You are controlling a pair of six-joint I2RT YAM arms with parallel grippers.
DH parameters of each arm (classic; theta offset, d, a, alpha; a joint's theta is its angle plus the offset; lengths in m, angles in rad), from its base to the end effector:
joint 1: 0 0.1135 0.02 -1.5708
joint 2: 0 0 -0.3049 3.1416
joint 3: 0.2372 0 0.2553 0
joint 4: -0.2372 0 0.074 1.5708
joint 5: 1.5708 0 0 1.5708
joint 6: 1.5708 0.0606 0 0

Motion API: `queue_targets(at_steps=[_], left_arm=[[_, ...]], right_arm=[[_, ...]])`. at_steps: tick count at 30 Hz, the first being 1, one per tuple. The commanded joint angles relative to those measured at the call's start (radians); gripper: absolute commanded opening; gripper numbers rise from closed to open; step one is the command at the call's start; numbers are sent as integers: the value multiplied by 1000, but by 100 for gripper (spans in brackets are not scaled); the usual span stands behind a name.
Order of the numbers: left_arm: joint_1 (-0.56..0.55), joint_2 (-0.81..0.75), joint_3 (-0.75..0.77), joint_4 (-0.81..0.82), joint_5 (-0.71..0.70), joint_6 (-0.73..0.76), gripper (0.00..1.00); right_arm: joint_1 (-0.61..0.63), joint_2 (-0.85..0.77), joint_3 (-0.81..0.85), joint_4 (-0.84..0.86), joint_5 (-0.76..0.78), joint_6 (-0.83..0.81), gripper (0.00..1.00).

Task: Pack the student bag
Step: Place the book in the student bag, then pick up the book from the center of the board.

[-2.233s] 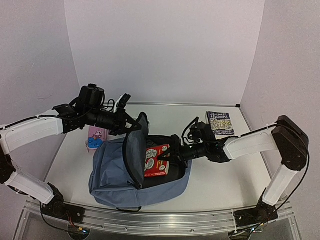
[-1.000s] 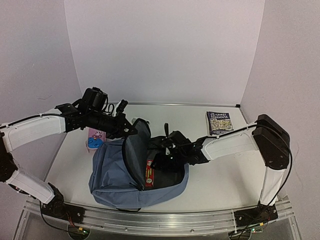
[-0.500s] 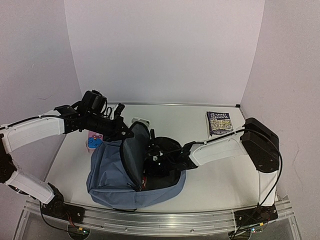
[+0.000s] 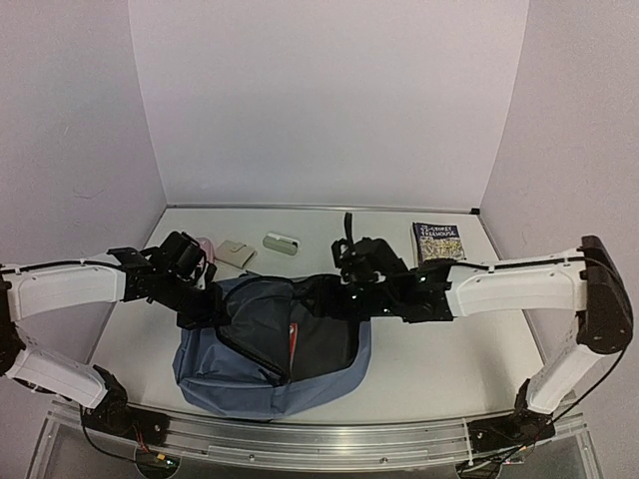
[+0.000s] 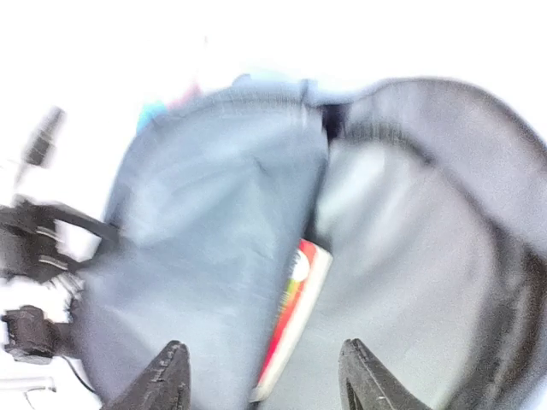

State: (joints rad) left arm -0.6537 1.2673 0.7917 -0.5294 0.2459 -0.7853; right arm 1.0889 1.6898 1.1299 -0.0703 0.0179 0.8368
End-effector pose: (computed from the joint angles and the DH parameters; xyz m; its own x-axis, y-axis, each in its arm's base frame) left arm 0.1880 -0.1626 0.2321 -0.9642 -0.1252 -0.2338 0.0166 0.8513 -0.5244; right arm 0.1896 0.3602 0.2560 -0.8358 0.0038 -0.5490 -0.3862 0.7067 0.5928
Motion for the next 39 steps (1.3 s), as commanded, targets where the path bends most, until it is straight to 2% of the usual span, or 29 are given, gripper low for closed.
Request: queue_targets(at_steps=[1, 7, 11, 15, 19, 26, 30, 39], left_arm=[[0, -21, -47, -44, -47, -38, 2], [0, -46, -74, -75, -100, -58, 32], [0, -96, -59, -92, -115, -59, 52], [1, -171, -21, -129, -125, -49, 76], [2, -236, 54, -187, -122, -22, 97], [3, -287, 167, -233, -135, 36, 100], [5, -285, 179, -199, -133, 45, 100], [8, -281, 95, 3, -77, -6, 100]], right_arm=[[0, -145, 28, -108, 160, -42, 66], [-41, -231, 90, -306, 304, -94, 81], [-189, -310, 19, -328, 239, -117, 86], [-326, -353, -41, -351, 246, -178, 97], [-482, -332, -79, -368, 271, -241, 98], [-767, -239, -117, -274, 113, -325, 98], [-897, -163, -108, -209, 33, -340, 93], [-1057, 7, -114, -54, -88, -328, 72]])
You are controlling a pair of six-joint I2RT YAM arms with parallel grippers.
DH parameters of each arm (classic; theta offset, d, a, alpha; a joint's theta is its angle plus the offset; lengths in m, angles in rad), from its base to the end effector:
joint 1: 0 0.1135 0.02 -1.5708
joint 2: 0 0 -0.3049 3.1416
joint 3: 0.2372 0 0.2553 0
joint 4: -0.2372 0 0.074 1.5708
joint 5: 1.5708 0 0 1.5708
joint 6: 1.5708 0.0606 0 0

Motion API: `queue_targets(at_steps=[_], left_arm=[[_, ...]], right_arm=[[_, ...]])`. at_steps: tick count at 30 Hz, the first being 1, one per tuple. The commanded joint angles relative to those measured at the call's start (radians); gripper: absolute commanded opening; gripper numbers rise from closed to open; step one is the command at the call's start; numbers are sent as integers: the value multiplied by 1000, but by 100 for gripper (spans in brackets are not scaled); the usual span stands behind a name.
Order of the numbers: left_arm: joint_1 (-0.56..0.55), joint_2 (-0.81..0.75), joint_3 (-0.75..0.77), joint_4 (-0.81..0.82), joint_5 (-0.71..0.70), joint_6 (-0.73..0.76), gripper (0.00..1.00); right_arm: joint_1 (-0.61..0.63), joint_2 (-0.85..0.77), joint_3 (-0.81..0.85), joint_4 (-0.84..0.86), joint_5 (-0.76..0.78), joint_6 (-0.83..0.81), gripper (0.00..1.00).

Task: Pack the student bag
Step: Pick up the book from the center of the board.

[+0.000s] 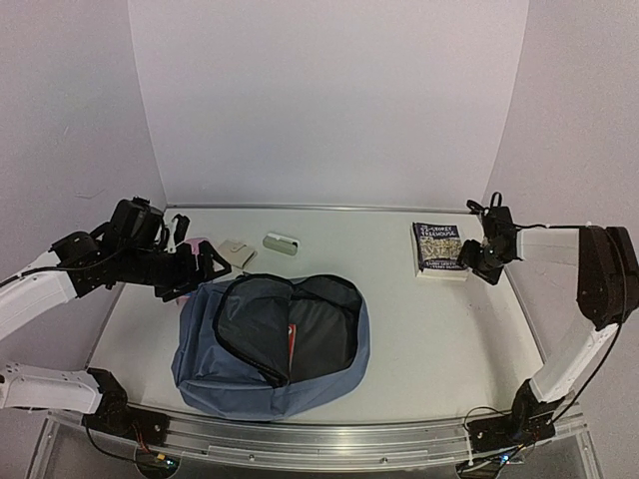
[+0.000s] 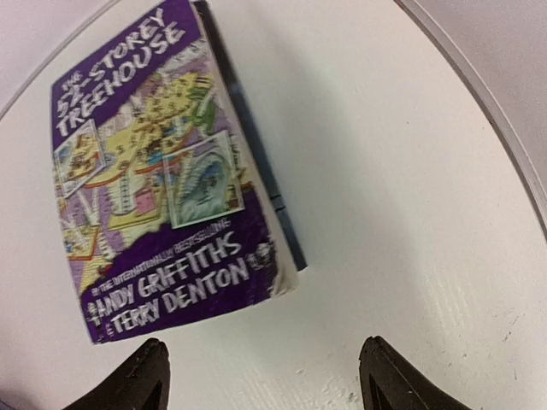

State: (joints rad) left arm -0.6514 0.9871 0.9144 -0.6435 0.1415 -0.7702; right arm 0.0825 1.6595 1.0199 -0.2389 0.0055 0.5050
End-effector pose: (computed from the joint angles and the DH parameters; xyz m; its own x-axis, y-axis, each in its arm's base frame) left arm 0.1578 -0.1310 0.3218 -0.8516 -0.2175 -0.4770 0.1280 0.7960 -0.5917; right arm 0.3666 0.0300 0.2136 -0.7096 0.4268 -0.5607 0.3021 0.9031 0.3051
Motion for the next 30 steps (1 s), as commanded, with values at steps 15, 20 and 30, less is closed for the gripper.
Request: queue_targets(at_steps=[15, 20, 30], left_arm=[[7, 17, -86, 158, 72, -51, 100], [7, 9, -87, 153, 59, -55, 100], [7, 62, -67, 165, 72, -34, 100]], right_arm=[[-105, 207, -3, 281, -230, 28, 43], [-104, 199, -34, 287, -240, 49, 17], [-104, 74, -188, 292, -242, 60, 0]])
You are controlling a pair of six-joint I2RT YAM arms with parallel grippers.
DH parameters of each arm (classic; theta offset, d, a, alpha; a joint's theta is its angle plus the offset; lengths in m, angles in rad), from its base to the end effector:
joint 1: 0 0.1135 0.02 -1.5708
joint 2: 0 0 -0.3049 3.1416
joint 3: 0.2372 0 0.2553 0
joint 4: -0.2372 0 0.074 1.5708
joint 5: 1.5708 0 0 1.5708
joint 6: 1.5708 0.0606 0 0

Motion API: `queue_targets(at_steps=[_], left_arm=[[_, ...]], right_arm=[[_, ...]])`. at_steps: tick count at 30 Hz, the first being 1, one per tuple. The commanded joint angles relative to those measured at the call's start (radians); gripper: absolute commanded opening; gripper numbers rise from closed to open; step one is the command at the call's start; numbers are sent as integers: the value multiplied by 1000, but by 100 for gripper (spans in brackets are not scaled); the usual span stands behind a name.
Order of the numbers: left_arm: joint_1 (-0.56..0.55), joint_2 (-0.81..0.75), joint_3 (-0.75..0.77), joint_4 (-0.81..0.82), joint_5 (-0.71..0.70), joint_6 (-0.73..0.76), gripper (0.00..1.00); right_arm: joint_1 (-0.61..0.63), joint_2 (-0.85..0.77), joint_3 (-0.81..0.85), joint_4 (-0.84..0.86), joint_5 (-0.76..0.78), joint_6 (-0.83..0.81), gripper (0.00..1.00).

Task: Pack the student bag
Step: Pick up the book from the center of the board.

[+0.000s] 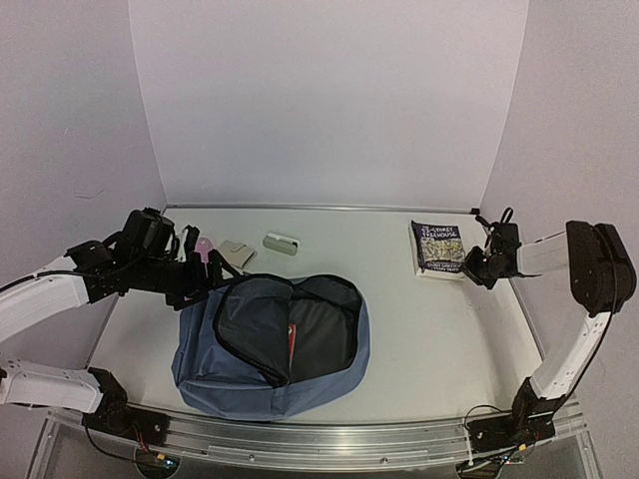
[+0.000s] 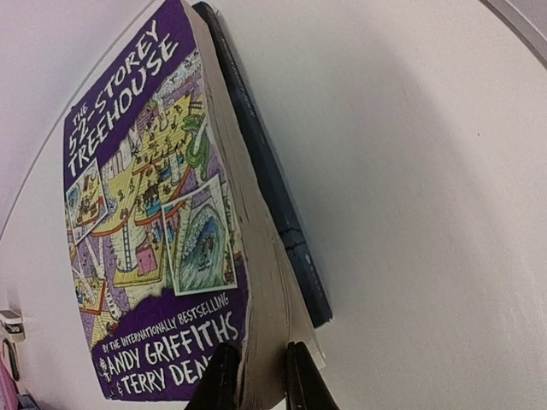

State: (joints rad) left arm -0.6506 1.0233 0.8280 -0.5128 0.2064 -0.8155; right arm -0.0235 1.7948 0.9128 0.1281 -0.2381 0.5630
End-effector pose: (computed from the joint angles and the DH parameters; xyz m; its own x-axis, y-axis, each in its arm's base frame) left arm 0.1656 -0.1417 0.2978 -0.8766 -0.2284 -0.4237 0.1145 0.7561 -0.6444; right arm 0.3889 0.0052 0.1664 -0.6582 0.5343 -0.5303 0.2392 0.8164 0.5256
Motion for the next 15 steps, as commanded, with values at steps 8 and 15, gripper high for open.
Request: queue_targets(at_steps=[8, 15], left_arm=[[7, 68, 26, 61, 30, 25, 100], [7, 79, 34, 53, 42, 29, 100]], right_arm=[[1, -125, -131, -75, -4, 4, 15], [-7, -123, -126, -50, 0, 1, 59]])
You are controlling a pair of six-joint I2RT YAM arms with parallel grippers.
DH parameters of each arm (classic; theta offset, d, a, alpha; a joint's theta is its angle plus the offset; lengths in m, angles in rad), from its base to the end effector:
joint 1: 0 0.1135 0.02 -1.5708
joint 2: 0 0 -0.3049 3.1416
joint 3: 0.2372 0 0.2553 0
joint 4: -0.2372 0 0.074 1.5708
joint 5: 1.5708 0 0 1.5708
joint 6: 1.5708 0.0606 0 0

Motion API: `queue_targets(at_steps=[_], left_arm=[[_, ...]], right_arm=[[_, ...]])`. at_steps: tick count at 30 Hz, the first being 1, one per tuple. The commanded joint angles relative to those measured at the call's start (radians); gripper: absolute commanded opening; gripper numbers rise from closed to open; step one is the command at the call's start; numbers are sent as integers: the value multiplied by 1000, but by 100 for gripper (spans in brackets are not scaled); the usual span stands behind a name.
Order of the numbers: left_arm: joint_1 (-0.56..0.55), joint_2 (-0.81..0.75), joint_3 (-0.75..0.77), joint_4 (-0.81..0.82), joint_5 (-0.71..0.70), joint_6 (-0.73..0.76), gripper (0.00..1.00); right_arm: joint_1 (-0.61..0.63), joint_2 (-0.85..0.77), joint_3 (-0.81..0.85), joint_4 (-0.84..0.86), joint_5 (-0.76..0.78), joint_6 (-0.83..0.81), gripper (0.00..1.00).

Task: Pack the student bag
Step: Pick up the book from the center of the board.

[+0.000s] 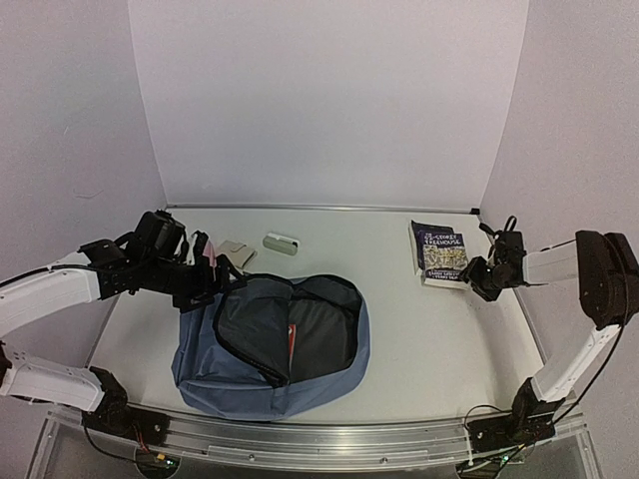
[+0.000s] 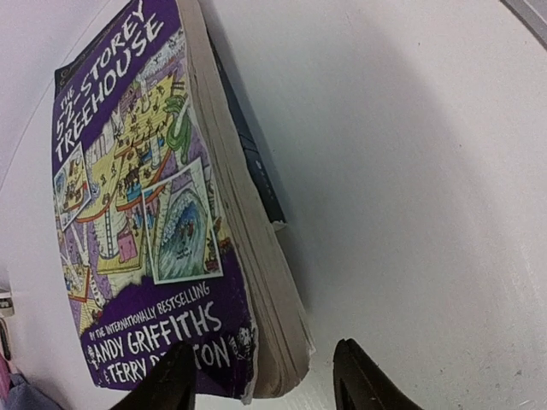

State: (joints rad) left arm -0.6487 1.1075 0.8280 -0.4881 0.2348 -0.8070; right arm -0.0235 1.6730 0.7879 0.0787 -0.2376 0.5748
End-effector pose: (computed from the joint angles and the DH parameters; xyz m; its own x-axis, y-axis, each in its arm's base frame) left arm 0.1783 -0.1529 0.2831 -0.9034 -0.1965 -0.3810 0.0990 0.7691 -0.6314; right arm 0.3469 0.0061 0.1668 -0.6818 0.5446 -0.4885 0.2748 0.8095 0.5189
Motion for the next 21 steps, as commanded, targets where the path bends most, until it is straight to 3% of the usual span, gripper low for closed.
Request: queue_targets(at_steps=[1, 7, 12, 21], left_arm=[[6, -8, 33, 27, 12, 20, 100], [6, -24, 31, 13, 3, 21, 100], [6, -25, 37, 11, 1, 23, 100], [6, -2, 56, 12, 7, 29, 100]], right_arm=[[-10, 2, -1, 11, -11, -15, 63], [-50, 26, -9, 90, -110, -48, 74], [-90, 78, -7, 148, -240, -73, 75], [-99, 132, 11, 189, -324, -97, 71]])
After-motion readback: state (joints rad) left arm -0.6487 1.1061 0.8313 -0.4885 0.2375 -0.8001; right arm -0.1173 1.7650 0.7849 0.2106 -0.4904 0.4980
